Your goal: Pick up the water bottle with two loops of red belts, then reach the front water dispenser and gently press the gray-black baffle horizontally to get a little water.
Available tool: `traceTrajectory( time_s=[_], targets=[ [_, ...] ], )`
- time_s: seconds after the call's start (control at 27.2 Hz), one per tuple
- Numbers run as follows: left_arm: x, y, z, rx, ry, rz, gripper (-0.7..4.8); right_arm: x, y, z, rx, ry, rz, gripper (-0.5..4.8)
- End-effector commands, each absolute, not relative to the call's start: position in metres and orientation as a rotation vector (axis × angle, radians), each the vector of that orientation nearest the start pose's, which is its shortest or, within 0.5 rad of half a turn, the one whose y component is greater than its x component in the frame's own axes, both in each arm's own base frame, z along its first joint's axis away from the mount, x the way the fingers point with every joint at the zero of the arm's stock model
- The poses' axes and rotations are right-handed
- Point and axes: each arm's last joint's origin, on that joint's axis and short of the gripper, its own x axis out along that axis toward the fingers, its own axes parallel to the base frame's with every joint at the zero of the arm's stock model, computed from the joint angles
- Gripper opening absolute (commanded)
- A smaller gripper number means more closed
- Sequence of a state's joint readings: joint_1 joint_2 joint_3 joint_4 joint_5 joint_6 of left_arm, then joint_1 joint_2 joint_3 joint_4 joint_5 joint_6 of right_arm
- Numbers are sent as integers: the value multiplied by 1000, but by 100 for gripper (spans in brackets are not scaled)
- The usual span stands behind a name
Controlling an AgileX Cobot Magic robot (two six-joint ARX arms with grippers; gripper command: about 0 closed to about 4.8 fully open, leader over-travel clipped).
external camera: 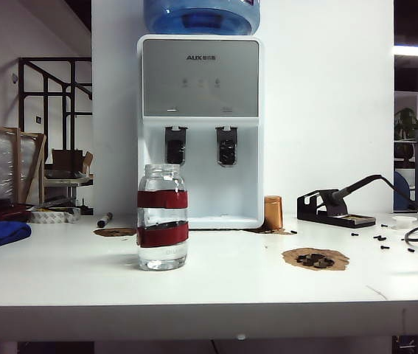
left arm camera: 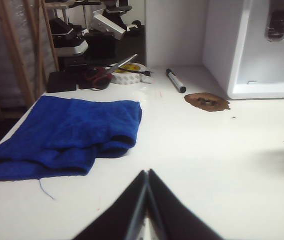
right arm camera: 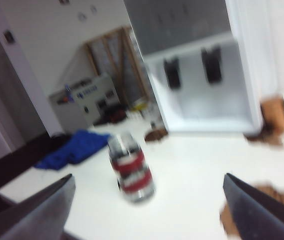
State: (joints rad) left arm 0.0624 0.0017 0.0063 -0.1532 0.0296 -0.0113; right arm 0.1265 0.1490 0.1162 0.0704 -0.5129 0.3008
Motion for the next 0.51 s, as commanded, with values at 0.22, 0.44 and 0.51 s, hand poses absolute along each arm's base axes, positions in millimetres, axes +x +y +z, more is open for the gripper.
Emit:
traceTrajectory(
  time_s=[0.22,0.44,0.51],
  targets=[
    [96,5,151,-21,139,39,-4,100,30,271,234,-205,686,479],
    [96,4,150,-25,152,0,-4,119,50,310,244,-283,832,479],
    [96,4,150,-24,151,1,-4,128,59,316,242,-278,869,479]
  ],
)
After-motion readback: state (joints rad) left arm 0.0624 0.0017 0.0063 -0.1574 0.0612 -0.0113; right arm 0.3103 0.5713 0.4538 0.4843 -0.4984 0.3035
